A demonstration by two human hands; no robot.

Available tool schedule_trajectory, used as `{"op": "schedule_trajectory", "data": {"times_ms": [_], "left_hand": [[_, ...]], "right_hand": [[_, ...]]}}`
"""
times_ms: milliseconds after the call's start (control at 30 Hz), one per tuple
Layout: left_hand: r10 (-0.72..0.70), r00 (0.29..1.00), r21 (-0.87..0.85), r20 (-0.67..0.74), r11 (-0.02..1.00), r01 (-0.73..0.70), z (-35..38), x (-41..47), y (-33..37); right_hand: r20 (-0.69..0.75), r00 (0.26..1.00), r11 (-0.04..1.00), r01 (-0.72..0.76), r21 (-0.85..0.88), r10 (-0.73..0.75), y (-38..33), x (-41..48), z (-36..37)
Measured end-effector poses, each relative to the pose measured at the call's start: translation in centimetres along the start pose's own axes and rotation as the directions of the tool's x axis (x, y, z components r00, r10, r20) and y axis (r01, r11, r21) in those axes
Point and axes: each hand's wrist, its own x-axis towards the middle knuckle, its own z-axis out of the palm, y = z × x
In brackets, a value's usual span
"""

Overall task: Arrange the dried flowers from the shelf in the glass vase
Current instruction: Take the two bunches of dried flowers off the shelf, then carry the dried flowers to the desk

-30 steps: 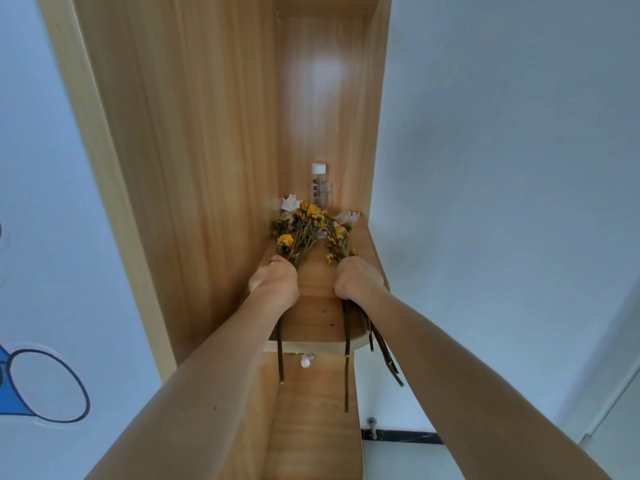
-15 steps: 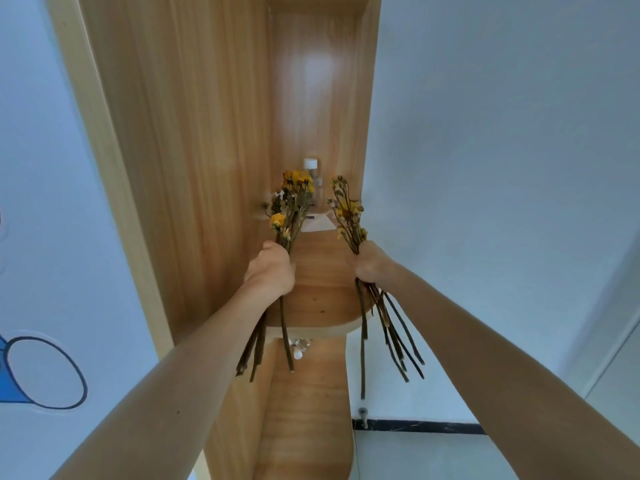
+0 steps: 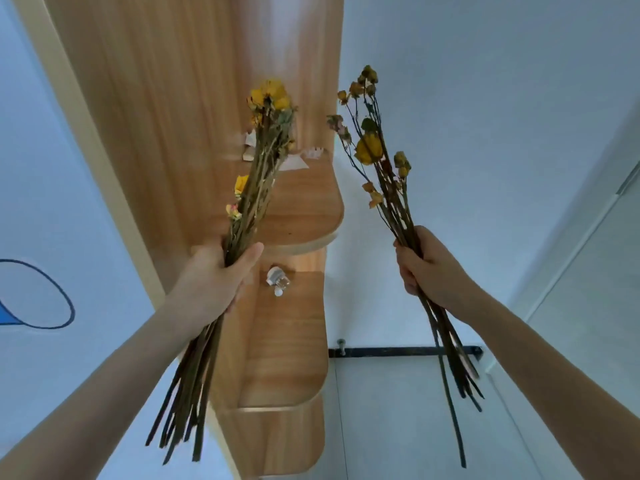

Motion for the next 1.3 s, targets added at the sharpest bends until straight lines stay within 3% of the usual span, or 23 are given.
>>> {"op": "schedule_trajectory", "data": {"times_ms": [133, 267, 467, 600, 967, 1300], "left_hand": [[0.018, 0.998, -0.049, 0.059, 0.999, -0.016, -0.6, -6.4, -1.7], [-0.081, 0.988, -0.080, 0.129, 0.993, 0.092, -0.8, -12.6, -4.5], [-0.296, 0.927, -0.136, 0.230, 0.933, 0.332, 1.7, -20.9, -10.3], [-0.409, 0.861, -0.059, 0.302, 0.893, 0.445, 4.0, -25.2, -15.2], [-0.525, 0.764, 0.120, 0.375, 0.844, 0.522, 6.1, -28.2, -20.7], [-0.525, 0.689, 0.202, 0.500, 0.844, 0.497, 5.2, -27.1, -23.7]], "right_hand": [[0.052, 0.996, 0.992, -0.076, 0.098, 0.071, 2.7, -6.6, -0.8], [0.074, 0.982, 0.970, -0.184, 0.160, 0.174, 6.1, -13.7, 0.0], [0.087, 0.919, 0.914, -0.393, 0.101, 0.386, 12.1, -22.3, 1.6], [0.156, 0.852, 0.865, -0.501, -0.029, 0.499, 15.7, -26.8, 3.4], [0.217, 0.709, 0.727, -0.686, -0.010, 0.672, 18.8, -29.9, 8.4], [0.107, 0.633, 0.634, -0.773, 0.030, 0.767, 18.9, -33.6, 11.5]]}}
